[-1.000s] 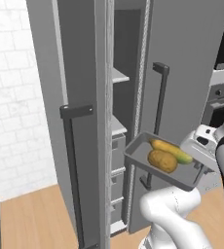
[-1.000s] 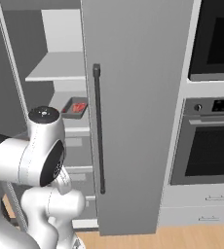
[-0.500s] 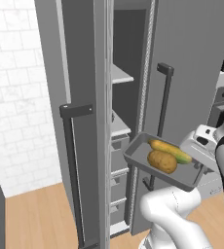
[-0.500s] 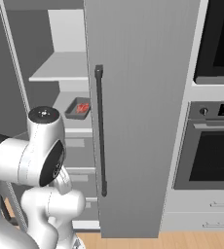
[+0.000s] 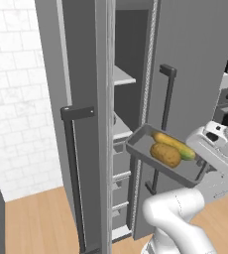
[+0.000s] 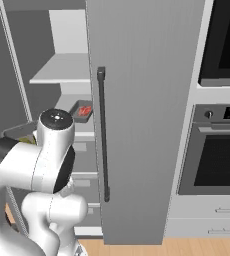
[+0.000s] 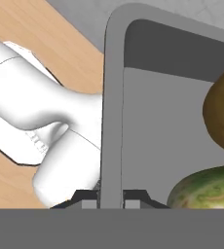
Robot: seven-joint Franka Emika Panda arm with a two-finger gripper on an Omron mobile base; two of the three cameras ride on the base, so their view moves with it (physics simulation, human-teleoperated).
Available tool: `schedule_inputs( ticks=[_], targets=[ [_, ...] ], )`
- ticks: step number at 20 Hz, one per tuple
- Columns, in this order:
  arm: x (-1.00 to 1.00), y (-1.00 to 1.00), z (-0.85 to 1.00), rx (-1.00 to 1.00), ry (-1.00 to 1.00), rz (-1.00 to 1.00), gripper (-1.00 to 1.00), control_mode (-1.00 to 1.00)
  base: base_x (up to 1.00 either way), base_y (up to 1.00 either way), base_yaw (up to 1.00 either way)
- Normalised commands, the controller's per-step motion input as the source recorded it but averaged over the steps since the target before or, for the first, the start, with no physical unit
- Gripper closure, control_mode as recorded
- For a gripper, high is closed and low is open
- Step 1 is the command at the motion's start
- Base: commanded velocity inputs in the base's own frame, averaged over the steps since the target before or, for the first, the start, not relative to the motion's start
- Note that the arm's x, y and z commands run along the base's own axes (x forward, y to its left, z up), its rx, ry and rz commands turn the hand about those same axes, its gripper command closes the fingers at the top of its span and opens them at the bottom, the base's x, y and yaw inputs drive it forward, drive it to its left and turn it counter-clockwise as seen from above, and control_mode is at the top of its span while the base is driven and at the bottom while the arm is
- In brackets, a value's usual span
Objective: Take the meat container that has the steak and place it on the second highest rack of the freezer. Then take the vegetable container that has the potato and cucumber and place it on the highest rack of the freezer.
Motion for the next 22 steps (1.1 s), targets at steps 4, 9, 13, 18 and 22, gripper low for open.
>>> schedule_inputs(
  ticks=[4, 9, 13, 18, 22],
  targets=[
    [-0.04, 0.09, 0.53, 0.28, -0.24, -0.19, 1.00, -1.00, 0.00, 0.00, 0.00],
    [0.01, 0.56, 0.45, 0.08, -0.08, -0.38, 1.00, -1.00, 0.00, 0.00, 0.00],
    [0.17, 0.43, 0.84, -0.17, 0.12, -0.19, 1.00, -1.00, 0.00, 0.00, 0.00],
    [0.14, 0.00, 0.99, -0.22, 0.18, 0.00, 1.00, -1.00, 0.00, 0.00, 0.00],
    [0.47, -0.03, 0.70, -0.01, 0.08, -0.07, 1.00, -1.00, 0.00, 0.00, 0.00]
  ],
)
